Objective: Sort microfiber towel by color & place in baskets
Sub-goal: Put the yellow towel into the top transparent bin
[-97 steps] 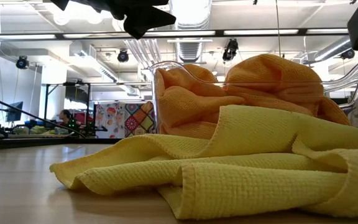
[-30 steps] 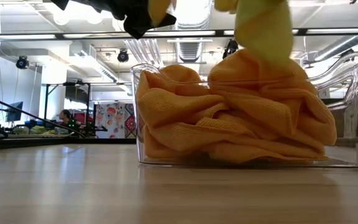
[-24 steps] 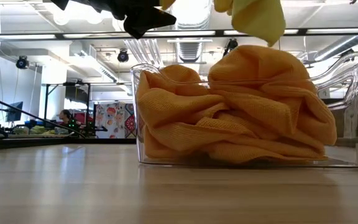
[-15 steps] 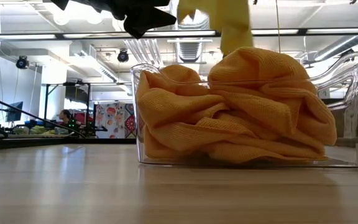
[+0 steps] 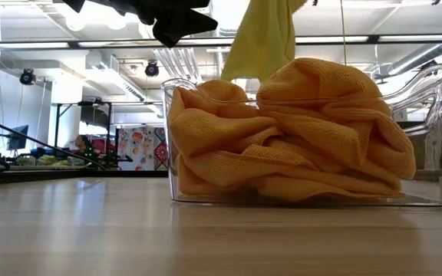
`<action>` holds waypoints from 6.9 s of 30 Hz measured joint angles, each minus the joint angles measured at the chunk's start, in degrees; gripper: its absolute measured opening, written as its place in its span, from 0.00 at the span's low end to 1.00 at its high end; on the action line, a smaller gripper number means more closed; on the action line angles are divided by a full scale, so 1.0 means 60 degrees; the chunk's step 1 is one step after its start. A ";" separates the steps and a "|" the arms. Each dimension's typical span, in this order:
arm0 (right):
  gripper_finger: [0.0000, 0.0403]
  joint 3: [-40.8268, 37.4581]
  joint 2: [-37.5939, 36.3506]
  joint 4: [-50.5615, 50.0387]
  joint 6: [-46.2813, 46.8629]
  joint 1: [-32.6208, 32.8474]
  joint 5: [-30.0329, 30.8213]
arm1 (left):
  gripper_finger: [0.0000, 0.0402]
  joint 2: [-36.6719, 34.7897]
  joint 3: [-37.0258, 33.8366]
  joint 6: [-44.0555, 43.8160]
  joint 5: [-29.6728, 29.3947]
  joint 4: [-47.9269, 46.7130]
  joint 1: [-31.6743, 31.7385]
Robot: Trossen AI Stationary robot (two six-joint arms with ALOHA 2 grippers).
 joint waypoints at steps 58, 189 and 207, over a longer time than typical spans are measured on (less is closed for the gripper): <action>0.02 -0.1635 -0.0790 -0.3334 0.4597 -0.2242 -0.0976 | 0.58 -0.0004 -0.0011 -0.0222 -0.0001 -0.0200 0.0003; 0.02 -0.7387 0.1352 0.6366 0.3034 -0.3171 -0.6648 | 0.58 -0.0004 -0.0018 -0.0361 -0.1501 -0.0024 0.0236; 0.02 -0.8020 0.2090 0.6776 0.3317 -0.3222 -0.6905 | 0.58 -0.0004 -0.0018 -0.0700 -0.1497 -0.0294 0.0225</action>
